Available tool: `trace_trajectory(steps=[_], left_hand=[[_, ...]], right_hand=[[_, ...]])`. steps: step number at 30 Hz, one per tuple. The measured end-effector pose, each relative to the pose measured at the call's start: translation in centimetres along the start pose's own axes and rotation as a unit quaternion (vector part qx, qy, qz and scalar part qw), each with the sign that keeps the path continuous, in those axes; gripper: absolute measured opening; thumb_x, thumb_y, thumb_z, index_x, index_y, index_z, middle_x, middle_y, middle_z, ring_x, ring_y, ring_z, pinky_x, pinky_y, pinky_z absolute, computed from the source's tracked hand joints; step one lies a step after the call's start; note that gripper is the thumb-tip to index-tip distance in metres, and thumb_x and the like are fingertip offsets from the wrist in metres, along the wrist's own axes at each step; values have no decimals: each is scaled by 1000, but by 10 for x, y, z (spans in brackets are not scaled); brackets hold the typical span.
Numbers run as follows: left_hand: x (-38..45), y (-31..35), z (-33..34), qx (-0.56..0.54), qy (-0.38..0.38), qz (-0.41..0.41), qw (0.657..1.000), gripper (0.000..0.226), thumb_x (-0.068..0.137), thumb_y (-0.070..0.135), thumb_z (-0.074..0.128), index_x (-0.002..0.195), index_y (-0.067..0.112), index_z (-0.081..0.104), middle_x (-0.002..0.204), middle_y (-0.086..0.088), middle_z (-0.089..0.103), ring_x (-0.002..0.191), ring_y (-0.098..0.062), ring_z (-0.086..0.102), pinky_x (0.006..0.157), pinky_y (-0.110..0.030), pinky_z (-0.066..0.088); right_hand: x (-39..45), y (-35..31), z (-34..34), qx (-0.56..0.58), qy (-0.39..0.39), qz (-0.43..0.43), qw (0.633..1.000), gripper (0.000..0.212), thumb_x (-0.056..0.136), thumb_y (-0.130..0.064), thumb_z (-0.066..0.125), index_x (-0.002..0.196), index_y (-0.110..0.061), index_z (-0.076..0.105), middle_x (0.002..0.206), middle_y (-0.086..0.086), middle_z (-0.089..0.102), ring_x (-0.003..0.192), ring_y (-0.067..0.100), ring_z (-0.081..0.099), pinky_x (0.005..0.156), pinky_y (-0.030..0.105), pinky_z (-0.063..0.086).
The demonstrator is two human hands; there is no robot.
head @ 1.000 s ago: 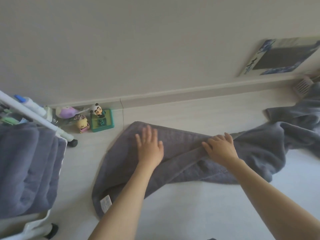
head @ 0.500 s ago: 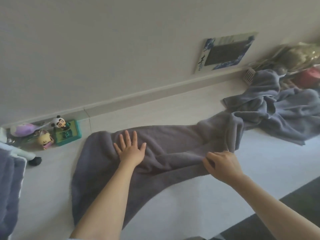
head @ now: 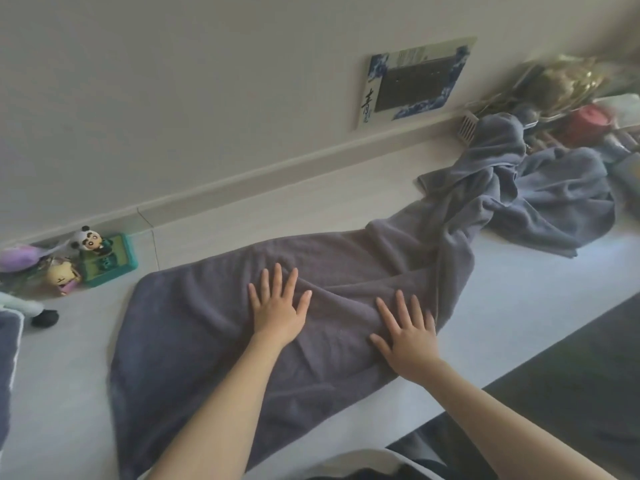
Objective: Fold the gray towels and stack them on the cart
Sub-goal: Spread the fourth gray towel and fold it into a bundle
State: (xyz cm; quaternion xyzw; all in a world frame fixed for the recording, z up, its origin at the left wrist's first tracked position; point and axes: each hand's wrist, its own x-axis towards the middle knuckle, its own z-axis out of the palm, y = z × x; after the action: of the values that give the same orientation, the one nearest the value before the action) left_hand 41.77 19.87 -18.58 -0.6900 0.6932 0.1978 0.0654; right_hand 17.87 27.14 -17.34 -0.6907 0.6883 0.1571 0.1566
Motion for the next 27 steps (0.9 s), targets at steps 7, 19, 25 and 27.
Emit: trace_trajectory(steps=[7,19,25,27], left_hand=[[-1,34,-8,-40,21,38,998,62,98,54,14,152,26,4,159,-4,-13,145,-21,-19,115,-48,-16],[49,165,-2,-71,-31,31,997,64,97,55,13,150,28,-10,159,0,-14,145,-17,-17,115,-50,-15],[78,189,0,-76,-12,-121,990,70,93,61,8,151,24,-8,159,-6,-14,145,-25,-17,114,-55,-12],[82,203,-3,-87,10,-128,988,71,95,59,11,151,21,-7,159,-11,-11,146,-25,-13,114,-53,-9]], right_hand=[[2,4,-18,-6,189,-5,982,59,84,-54,30,112,-15,64,106,10,61,89,32,58,78,42,45],[87,153,-54,-13,112,-7,994,89,74,-65,-13,149,-28,15,156,12,17,144,29,13,116,40,-3],[76,207,-38,3,80,4,997,84,91,-63,0,132,-12,52,130,23,54,117,39,54,101,40,23],[76,210,-42,18,100,-24,995,69,94,-55,17,123,-9,60,120,22,61,104,38,59,91,40,30]])
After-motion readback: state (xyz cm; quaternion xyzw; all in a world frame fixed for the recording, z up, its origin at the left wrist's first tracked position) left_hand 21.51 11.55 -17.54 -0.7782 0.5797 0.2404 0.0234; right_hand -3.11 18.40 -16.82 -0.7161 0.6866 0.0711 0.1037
